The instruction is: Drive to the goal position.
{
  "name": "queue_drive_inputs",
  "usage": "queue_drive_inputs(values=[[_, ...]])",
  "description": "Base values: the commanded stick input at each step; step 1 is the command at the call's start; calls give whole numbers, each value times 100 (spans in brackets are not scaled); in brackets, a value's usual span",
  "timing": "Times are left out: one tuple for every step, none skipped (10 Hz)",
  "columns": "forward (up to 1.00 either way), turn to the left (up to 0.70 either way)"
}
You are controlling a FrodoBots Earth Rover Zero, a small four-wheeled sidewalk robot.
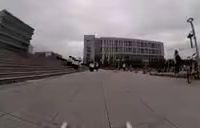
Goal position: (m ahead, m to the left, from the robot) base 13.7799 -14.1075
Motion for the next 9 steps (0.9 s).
queue_drive_inputs(values=[[70, 0], [70, 0], [70, 0], [70, 0], [70, 0], [70, 0], [70, 0], [70, 0], [70, 0]])
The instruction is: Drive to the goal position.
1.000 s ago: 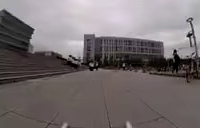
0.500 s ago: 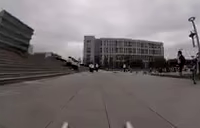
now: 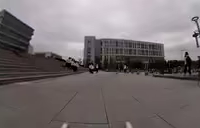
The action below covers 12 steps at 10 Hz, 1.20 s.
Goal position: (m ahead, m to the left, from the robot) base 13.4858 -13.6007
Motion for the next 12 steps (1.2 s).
queue_drive_inputs(values=[[70, 0], [70, 0], [70, 0], [70, 0], [70, 0], [70, 0], [70, 0], [70, 0], [70, 0], [70, 0], [70, -3], [70, -13]])
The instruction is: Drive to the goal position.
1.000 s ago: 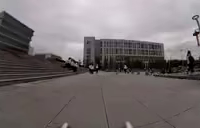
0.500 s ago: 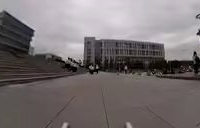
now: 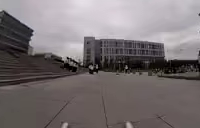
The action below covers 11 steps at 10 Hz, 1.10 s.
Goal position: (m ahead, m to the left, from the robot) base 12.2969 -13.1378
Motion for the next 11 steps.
queue_drive_inputs(values=[[70, -14], [70, -14], [70, -14], [70, -14], [70, -14], [70, -14], [70, -14], [70, -14], [70, -14], [70, -14], [70, -14]])
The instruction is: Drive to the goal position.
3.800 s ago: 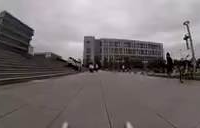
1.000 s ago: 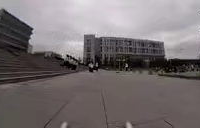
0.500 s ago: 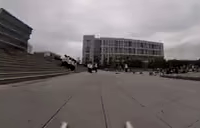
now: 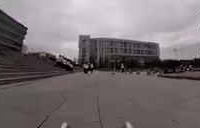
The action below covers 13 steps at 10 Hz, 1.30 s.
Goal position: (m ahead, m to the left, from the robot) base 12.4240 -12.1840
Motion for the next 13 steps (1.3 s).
queue_drive_inputs(values=[[70, -14], [70, -12], [70, -5], [70, 0], [70, 0], [70, 0], [70, 0], [70, 0], [70, 0], [70, 0], [70, 0], [70, 0], [70, 0]])
